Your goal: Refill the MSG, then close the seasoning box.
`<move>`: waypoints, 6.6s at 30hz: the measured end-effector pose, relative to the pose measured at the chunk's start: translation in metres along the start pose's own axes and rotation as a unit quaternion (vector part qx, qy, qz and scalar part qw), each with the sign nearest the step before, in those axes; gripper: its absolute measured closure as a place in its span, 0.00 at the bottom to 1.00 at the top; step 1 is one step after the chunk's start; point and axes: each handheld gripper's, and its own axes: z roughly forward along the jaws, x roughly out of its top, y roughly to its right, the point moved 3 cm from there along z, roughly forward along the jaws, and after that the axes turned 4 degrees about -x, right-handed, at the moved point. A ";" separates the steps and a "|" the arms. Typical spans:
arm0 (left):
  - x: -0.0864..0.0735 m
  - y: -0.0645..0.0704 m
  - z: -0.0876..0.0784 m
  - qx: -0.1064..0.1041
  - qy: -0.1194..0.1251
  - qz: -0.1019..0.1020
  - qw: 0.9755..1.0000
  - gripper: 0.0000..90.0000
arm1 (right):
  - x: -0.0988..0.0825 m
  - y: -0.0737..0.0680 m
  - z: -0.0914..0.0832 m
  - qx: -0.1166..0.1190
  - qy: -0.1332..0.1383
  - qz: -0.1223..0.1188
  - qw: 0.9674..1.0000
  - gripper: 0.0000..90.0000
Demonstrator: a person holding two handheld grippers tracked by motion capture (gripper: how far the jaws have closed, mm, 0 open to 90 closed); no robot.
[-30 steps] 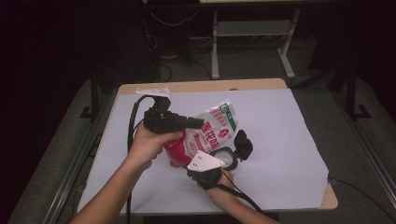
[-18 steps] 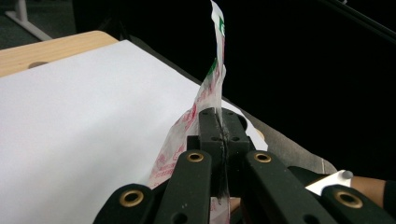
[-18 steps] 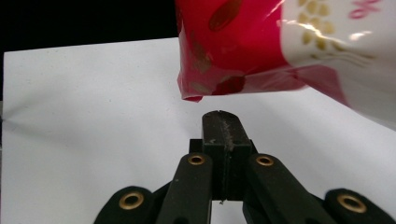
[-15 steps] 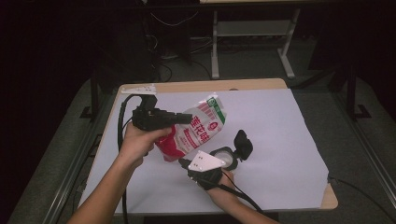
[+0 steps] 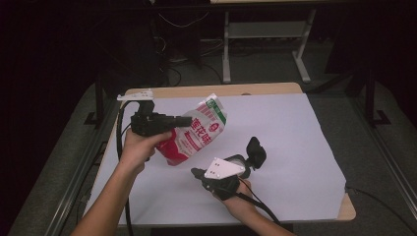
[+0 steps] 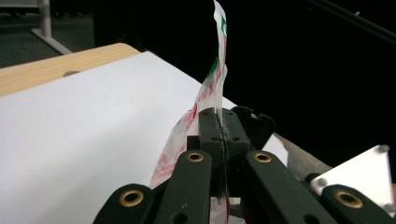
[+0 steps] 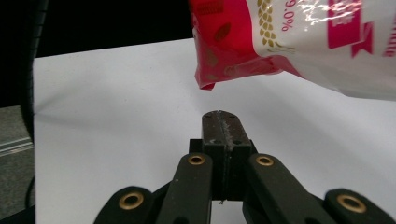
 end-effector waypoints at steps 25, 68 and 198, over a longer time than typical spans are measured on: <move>-0.014 -0.028 -0.017 0.033 0.019 0.015 0.999 1.00 | -0.021 0.038 -0.071 0.065 -0.010 0.011 0.998 1.00; -0.045 -0.063 0.005 0.050 -0.007 0.031 0.998 1.00 | -0.088 0.171 -0.134 -0.125 -0.048 0.100 0.986 1.00; -0.155 -0.066 -0.077 0.212 -0.044 0.044 0.975 0.16 | -0.063 0.161 -0.140 -0.064 -0.048 0.104 0.991 1.00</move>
